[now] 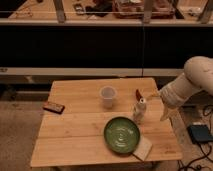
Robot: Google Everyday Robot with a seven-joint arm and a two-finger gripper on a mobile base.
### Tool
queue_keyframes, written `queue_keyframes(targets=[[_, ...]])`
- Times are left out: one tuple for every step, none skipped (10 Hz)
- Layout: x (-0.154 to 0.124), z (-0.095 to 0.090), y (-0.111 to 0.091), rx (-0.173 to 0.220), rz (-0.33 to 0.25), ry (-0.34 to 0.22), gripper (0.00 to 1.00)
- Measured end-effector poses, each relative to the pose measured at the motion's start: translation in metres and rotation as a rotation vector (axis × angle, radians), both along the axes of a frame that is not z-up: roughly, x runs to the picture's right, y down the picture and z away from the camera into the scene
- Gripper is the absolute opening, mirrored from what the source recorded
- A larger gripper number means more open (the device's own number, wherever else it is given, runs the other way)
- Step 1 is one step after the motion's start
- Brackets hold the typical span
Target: Place the ceramic cup in the ceramic bowl
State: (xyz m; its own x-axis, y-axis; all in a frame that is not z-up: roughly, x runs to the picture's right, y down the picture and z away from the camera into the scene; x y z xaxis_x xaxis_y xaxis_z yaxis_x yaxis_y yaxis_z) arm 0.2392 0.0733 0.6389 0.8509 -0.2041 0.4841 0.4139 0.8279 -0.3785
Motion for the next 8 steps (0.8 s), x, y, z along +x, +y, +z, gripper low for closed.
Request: queue_keyframes(targets=[[-0.008,0.0,-0.037,0.093,-0.033,-0.005,0.65],[-0.018,0.0,-0.066,0.163,-0.056,-0.017,0.65],[-0.033,0.001,-0.095,0.238,-0.082,-0.048,0.65],[-0.057,0.006,-0.124,0.321,-0.123,-0.106,0.65],[-0.073,0.011,-0.136,0.36,-0.149,-0.14,0.65],[-0.085,0.014,-0.147,0.398,-0.168,-0.167,0.65],[-0.085,0.014,-0.149,0.403,-0.17,-0.168,0.65],[-0.084,0.014,-0.148,0.403,-0.17,-0.167,0.65]])
